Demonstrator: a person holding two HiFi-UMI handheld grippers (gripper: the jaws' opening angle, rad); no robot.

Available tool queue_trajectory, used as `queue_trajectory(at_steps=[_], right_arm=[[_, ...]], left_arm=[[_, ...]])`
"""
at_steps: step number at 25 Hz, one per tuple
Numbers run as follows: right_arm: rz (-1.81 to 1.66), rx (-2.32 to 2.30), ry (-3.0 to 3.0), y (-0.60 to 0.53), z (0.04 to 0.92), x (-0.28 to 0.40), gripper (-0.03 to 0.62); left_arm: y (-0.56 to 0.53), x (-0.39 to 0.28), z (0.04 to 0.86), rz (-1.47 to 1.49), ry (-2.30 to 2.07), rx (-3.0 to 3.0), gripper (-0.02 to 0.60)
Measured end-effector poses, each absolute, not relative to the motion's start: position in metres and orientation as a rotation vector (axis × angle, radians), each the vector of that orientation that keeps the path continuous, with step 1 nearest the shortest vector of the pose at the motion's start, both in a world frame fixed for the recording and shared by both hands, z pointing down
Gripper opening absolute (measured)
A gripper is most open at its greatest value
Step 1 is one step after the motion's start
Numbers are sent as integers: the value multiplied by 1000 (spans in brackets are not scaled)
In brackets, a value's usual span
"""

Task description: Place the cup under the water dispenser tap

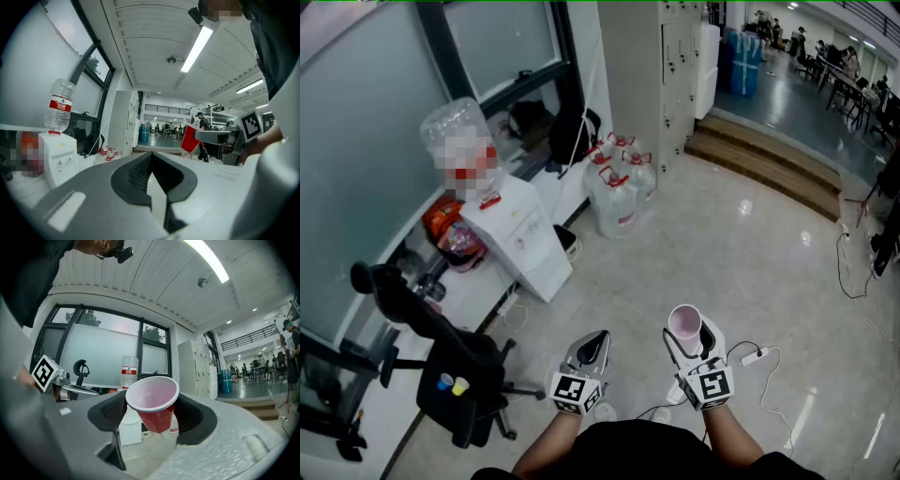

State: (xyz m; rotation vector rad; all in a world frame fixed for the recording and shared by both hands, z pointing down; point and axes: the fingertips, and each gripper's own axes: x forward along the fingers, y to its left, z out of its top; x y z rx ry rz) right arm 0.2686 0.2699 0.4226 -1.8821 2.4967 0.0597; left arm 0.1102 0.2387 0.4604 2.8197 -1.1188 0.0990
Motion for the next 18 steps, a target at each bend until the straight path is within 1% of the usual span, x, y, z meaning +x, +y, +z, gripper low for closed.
queue_trajectory(at_steps=[12,18], right_arm=[[59,-1903,2495,257,424,243,318],[63,-1910,2493,254,423,217,318]], left_arm=[[224,75,465,109,-1149,2800,17],[222,52,467,107,-1124,2803,17]])
